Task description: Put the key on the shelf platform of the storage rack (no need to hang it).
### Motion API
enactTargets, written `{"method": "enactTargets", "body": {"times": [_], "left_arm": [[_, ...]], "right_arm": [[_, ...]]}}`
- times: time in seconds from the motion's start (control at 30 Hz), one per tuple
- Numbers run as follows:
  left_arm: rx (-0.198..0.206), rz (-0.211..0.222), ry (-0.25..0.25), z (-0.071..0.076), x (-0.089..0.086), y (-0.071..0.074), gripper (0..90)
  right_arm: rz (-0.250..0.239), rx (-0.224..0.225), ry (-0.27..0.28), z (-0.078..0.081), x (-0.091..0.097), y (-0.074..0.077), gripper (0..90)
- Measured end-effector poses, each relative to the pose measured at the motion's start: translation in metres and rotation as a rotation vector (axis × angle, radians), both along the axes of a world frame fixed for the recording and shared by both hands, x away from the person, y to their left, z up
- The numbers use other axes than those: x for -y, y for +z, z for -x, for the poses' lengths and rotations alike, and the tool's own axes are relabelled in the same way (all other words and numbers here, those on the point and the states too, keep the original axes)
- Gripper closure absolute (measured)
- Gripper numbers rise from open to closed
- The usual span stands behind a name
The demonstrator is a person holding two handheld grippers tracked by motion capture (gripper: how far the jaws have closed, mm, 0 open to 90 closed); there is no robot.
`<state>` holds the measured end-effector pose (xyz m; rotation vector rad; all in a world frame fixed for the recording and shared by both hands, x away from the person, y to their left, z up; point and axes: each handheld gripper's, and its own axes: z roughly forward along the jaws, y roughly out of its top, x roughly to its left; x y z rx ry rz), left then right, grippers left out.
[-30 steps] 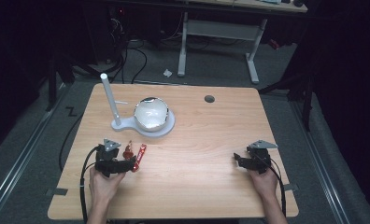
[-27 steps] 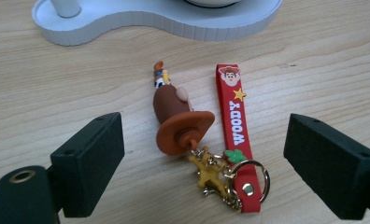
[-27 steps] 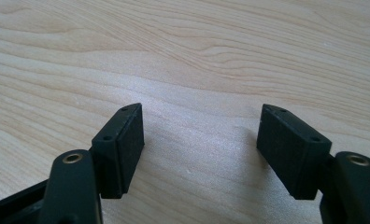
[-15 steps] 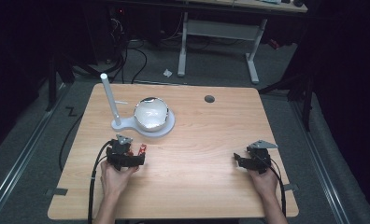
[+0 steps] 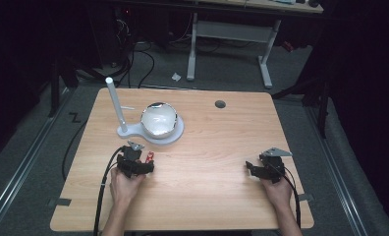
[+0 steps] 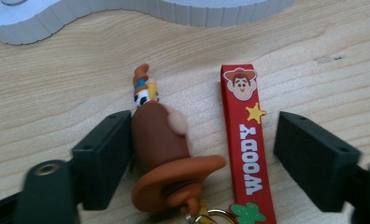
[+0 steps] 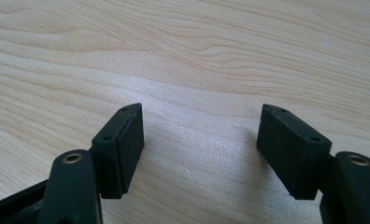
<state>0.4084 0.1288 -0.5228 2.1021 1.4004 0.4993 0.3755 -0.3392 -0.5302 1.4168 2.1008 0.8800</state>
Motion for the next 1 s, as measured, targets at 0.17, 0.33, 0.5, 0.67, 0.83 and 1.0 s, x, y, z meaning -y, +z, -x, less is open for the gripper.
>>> {"method": "enactTargets", "body": {"times": [0.17,0.33,0.5,0.67,0.83,1.0], "left_arm": [[0.010,0.016,0.005,0.000,-0.002,0.002,43.1],[0.010,0.016,-0.009,0.000,-0.003,0.002,48.5],[0.015,0.018,-0.018,0.000,-0.005,0.002,49.3],[0.026,0.054,-0.007,0.002,-0.011,0.006,49.7],[0.037,0.067,-0.016,0.006,-0.015,0.013,50.0],[0.052,0.086,-0.027,0.009,-0.017,0.021,50.2]], "right_arm": [[0.000,0.000,0.000,0.000,0.000,0.000,32.1],[0.000,0.000,0.000,0.000,0.000,0.000,32.1],[0.000,0.000,0.001,0.000,0.000,0.000,32.1],[0.000,0.000,0.001,0.000,0.000,0.000,32.1],[0.000,0.000,0.000,0.000,0.000,0.000,32.1],[0.000,0.000,0.000,0.000,0.000,0.000,32.0]]}}
